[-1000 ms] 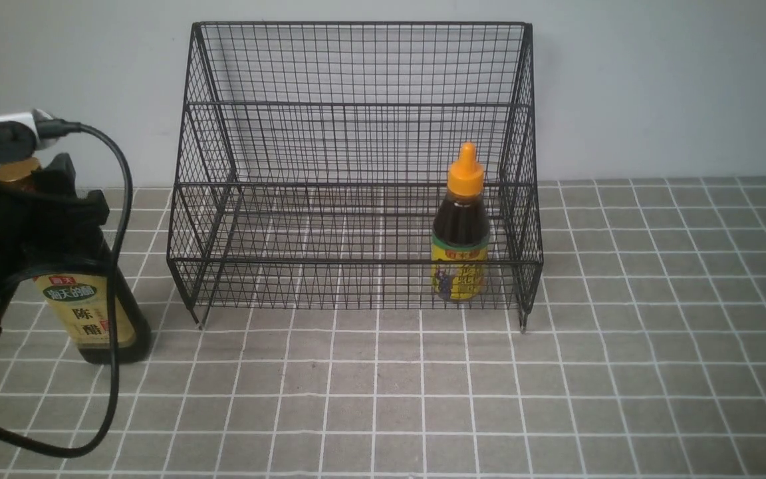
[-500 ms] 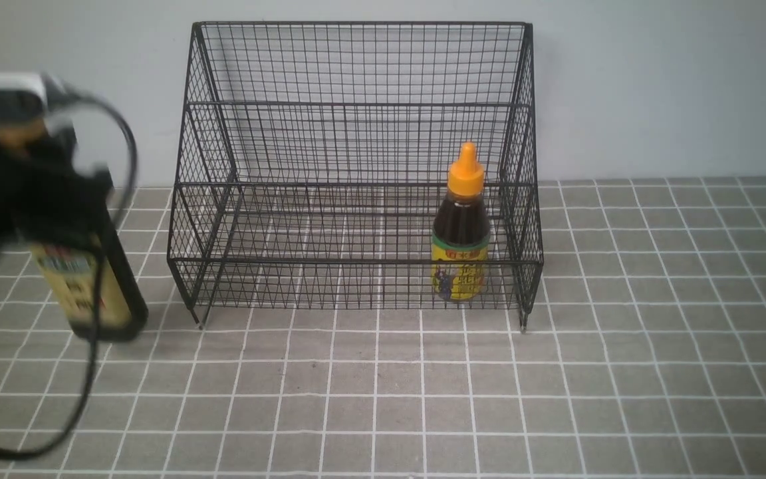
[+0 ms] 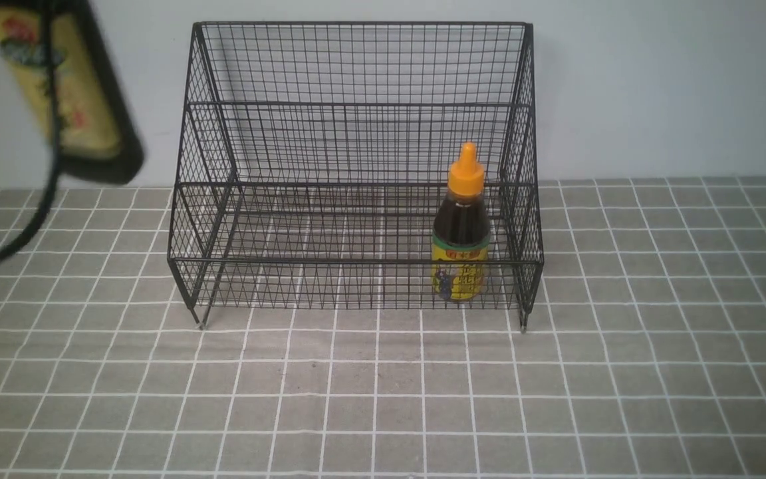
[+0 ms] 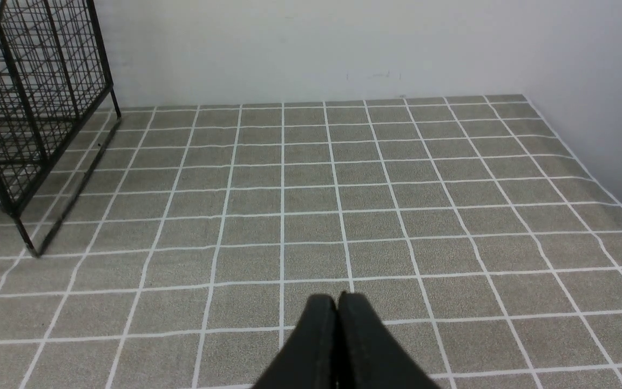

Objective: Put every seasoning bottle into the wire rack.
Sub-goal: Use the left arm to put the condiment bottle back on the shelf

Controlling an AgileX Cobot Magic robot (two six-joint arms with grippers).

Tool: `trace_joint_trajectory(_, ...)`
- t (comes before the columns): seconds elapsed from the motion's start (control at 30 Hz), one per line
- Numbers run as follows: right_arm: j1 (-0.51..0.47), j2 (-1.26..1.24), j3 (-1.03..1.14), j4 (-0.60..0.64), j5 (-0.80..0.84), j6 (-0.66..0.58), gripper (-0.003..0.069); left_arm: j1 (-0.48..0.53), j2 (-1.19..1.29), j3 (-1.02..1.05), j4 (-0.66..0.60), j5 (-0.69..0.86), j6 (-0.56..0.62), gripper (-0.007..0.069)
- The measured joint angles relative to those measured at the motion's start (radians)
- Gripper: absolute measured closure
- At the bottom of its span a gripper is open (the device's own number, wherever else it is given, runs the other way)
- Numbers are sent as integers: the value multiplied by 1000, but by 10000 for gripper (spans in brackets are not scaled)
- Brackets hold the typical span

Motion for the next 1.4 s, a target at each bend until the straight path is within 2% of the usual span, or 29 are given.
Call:
trace_joint_trajectory(0.17, 0, 0, 0, -1, 0, 0, 670, -55, 125, -105, -57, 9, 1, 316)
trace_joint_trajectory(0.37, 0, 0, 0, -1, -1, 0, 670, -62, 271, -184, -132, 16, 9, 316)
trace_joint_trajectory(0.63, 0, 0, 0, -1, -1, 0, 670, -62, 377, -184, -141, 63, 16, 316)
trace_joint_trajectory(0.93, 0, 0, 0, -1, -1, 0, 670, -62, 458, -184, -134, 219, 21, 316)
trace_joint_trajectory(1.1, 0, 0, 0, -1, -1, 0, 670, -62, 459, -186, -133, 229, 26, 315)
trace_joint_trajectory(1.17, 0, 0, 0, -1, -1, 0, 670, -62, 459, -188, -133, 236, 27, 294)
trace_joint_trajectory(1.33, 0, 0, 0, -1, -1, 0, 670, -62, 436, -197, -133, 286, 27, 155)
trace_joint_trajectory(1.4, 0, 0, 0, -1, -1, 0, 670, -62, 422, -197, -133, 310, 27, 126)
